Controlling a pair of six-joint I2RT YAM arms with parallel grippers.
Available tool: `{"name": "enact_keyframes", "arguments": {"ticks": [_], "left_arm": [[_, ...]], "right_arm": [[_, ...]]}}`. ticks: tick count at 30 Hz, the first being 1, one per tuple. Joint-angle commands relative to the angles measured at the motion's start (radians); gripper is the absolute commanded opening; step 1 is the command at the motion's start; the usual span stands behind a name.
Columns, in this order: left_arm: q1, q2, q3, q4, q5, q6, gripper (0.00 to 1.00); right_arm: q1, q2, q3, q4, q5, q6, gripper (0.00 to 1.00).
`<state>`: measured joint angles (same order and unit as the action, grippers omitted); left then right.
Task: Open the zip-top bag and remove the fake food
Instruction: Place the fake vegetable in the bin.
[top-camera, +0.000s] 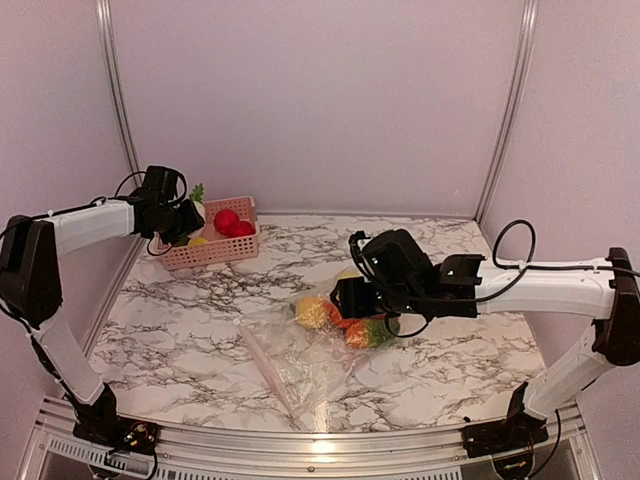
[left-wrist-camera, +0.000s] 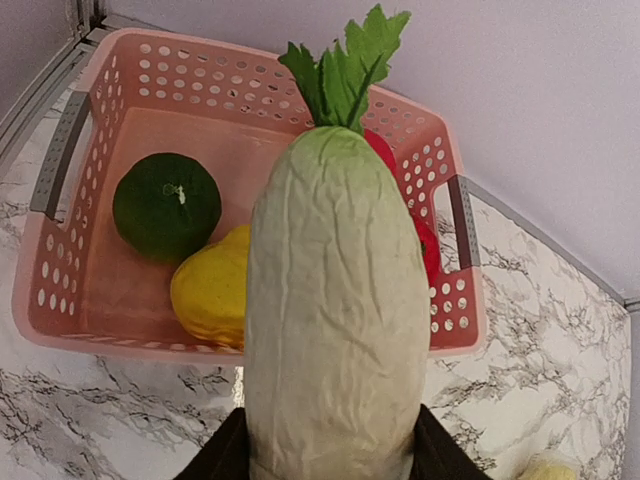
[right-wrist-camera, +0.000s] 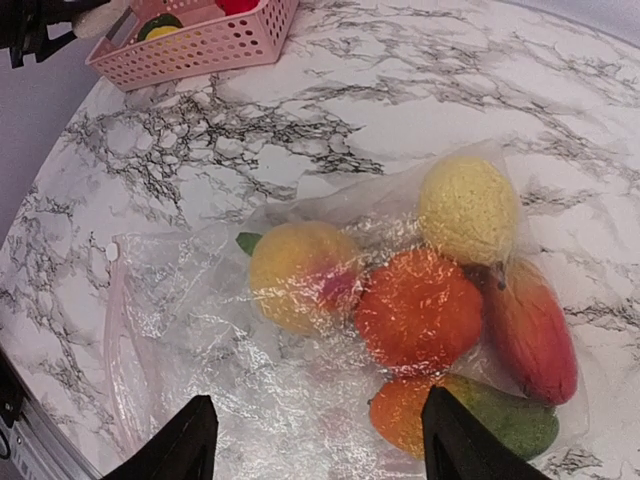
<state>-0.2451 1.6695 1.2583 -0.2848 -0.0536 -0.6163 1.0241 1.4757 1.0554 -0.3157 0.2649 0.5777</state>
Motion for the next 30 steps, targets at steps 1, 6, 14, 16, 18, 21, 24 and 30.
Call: {"name": "enact_keyframes", "arguments": {"ticks": [1,6,14,16,18,21,24,30], "left_arm": [[0.033,0.106,0.097,0.035,0.044,0.015,0.32],[0.057,0.237,0.213,0.022,0.063,-0.003,0.33],[0.075,0.386,0.358,-0.022,0.098,-0.045,0.37],[0.079,0.416,0.385,-0.041,0.100,-0.056,0.38],[0.081,0.429,0.397,-0.042,0.110,-0.059,0.42],[0.082,0.438,0.409,-0.049,0.114,-0.057,0.51],[0.084,0.432,0.410,-0.054,0.112,-0.053,0.63],[0.087,0.392,0.409,-0.052,0.127,-0.035,0.77]], "right_arm": [[0.011,-0.040,-0.002,-0.033,0.024,0.011,0.68],[0.011,-0.067,-0.009,-0.056,0.043,0.018,0.68],[0.014,-0.097,-0.037,-0.074,0.051,0.036,0.69],[0.015,-0.094,-0.029,-0.084,0.051,0.032,0.69],[0.016,-0.092,-0.021,-0.093,0.052,0.030,0.69],[0.018,-0.096,-0.020,-0.094,0.056,0.030,0.69],[0.020,-0.094,-0.021,-0.095,0.056,0.032,0.69],[0.024,-0.088,-0.023,-0.092,0.055,0.032,0.69]]}}
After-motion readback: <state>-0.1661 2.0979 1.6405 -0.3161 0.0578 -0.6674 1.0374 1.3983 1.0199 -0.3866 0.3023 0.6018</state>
